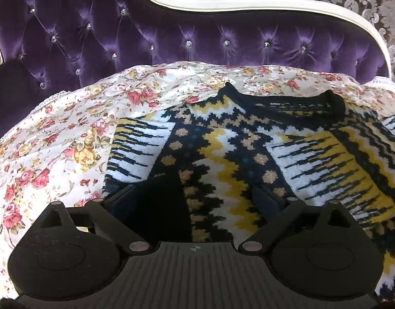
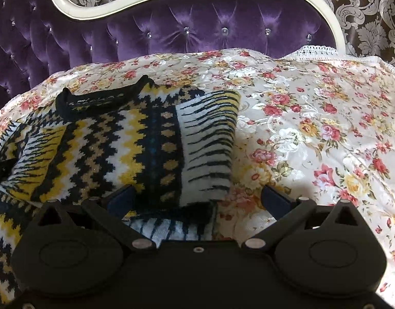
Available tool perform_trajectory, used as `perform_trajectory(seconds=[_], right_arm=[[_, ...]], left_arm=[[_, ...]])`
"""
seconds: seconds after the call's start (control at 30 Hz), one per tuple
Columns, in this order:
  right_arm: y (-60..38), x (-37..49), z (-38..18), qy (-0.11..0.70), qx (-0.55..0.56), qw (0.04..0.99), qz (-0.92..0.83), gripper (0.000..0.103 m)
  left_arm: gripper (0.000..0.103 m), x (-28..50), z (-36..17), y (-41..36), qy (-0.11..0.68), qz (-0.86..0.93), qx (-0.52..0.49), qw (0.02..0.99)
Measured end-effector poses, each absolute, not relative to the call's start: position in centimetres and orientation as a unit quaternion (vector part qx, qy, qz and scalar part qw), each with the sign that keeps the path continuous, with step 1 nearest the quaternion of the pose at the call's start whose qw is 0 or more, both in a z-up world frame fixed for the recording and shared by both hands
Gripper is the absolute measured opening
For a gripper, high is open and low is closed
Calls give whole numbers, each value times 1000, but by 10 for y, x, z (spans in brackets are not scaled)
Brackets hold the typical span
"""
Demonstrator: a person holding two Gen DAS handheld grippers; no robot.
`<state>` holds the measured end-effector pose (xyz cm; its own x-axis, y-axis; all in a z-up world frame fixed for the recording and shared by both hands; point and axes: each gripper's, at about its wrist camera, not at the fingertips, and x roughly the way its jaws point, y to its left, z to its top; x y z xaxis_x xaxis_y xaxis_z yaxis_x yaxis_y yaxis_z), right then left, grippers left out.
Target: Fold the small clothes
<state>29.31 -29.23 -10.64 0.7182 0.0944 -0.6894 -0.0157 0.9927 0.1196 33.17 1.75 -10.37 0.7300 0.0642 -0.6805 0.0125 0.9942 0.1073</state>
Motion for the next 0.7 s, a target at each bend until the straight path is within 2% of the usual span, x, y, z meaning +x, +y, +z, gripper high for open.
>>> perform_trajectory(seconds=[0.7], right_arm=[[-292, 289, -108, 354, 51, 933, 34, 103]], left_arm=[[98, 333, -103, 18, 372, 15, 51, 927]])
